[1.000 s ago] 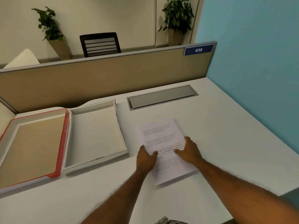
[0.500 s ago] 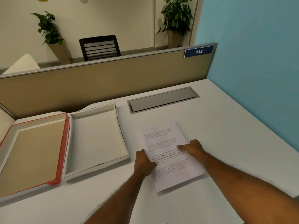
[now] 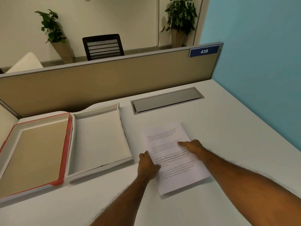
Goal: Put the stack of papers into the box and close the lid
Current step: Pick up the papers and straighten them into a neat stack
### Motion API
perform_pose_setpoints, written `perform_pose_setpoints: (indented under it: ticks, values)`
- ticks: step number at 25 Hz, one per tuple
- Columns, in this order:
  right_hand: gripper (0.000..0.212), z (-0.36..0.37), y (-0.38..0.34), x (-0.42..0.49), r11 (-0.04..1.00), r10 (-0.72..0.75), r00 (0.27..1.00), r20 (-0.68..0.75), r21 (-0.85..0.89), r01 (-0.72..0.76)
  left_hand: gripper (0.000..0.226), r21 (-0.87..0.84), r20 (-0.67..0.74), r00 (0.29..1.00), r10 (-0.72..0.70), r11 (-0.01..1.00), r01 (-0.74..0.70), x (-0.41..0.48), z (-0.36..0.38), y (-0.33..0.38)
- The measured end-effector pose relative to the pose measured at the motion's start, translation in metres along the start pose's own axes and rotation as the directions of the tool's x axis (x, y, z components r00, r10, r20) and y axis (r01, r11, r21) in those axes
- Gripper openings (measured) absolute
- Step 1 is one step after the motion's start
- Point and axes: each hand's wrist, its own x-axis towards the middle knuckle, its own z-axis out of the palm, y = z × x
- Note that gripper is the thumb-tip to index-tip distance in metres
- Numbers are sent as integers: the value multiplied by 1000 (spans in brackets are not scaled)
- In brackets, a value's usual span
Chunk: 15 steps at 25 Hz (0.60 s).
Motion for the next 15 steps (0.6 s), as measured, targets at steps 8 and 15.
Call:
perform_pose_setpoints:
  ticks: [8, 15]
  values:
    - [51, -1, -5, -1, 991, -68, 998, 5, 111, 68, 75, 16, -3, 1000, 0, 1000, 0, 1, 0, 1]
    - [47, -8, -3, -1, 986, -39, 999, 6, 163, 38, 74, 11, 10, 999, -38, 999, 37, 1, 0, 5]
